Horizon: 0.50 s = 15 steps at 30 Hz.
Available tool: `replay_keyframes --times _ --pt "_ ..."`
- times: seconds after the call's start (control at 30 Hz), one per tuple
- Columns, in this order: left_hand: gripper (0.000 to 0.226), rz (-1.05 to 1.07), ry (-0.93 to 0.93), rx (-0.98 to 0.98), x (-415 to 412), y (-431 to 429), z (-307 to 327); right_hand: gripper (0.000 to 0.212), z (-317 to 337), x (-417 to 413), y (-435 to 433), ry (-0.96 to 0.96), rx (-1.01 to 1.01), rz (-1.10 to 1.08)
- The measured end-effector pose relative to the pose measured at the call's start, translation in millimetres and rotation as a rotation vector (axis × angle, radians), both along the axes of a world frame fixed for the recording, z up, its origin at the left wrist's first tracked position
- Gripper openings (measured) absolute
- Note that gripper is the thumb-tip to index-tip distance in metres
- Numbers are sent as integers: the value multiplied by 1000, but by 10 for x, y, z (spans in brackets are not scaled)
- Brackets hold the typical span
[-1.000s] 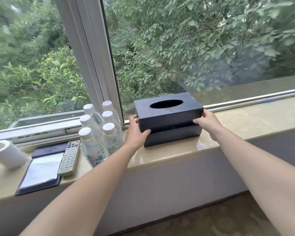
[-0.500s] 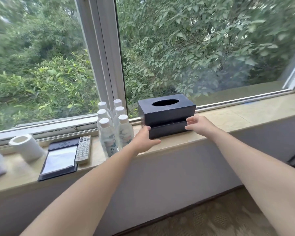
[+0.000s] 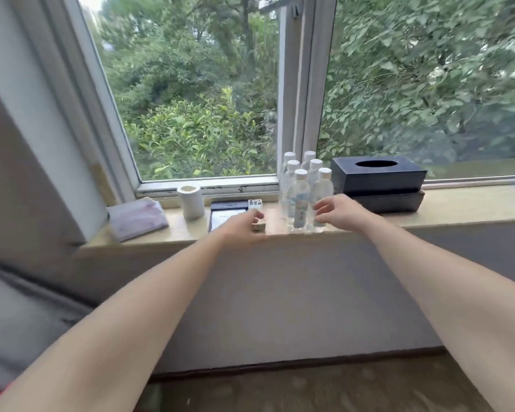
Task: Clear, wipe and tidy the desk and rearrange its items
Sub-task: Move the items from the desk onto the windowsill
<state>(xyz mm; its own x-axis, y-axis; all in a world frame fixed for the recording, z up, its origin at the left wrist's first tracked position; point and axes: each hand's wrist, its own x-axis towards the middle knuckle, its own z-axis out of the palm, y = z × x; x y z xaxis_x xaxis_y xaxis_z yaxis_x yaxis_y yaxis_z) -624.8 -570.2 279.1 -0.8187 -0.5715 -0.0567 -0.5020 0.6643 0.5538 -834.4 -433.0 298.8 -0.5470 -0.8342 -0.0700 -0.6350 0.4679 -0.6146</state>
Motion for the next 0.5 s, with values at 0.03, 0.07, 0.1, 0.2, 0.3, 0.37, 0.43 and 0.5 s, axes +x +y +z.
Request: replay_keyframes --times 0.03,0.07,0.1,0.2,0.3,0.37,0.43,0.5 --pt "57 35 -7 -15 281 -44 4 32 -7 256 -106 6 3 43" --pt "57 71 -10 -24 580 -80 8 33 -22 521 -216 -1 7 90" --pt "58 107 -11 -25 862 -109 6 34 -39 770 -317 -10 11 139" --pt "56 221 -23 -51 1714 -168 4 36 -91 1506 -619 -11 5 271" --pt "55 372 -40 -76 2541 -188 2 37 -144 2212 -926 -19 10 410" --pt "54 483 -44 -77 3062 -174 -18 38 -183 2669 -1133 6 5 507" --pt "52 602 -37 -74 3553 -117 -52 38 -226 3118 -1308 22 11 619" --pt "49 718 -25 -66 4011 -17 -87 39 -278 3563 -1438 44 21 737"
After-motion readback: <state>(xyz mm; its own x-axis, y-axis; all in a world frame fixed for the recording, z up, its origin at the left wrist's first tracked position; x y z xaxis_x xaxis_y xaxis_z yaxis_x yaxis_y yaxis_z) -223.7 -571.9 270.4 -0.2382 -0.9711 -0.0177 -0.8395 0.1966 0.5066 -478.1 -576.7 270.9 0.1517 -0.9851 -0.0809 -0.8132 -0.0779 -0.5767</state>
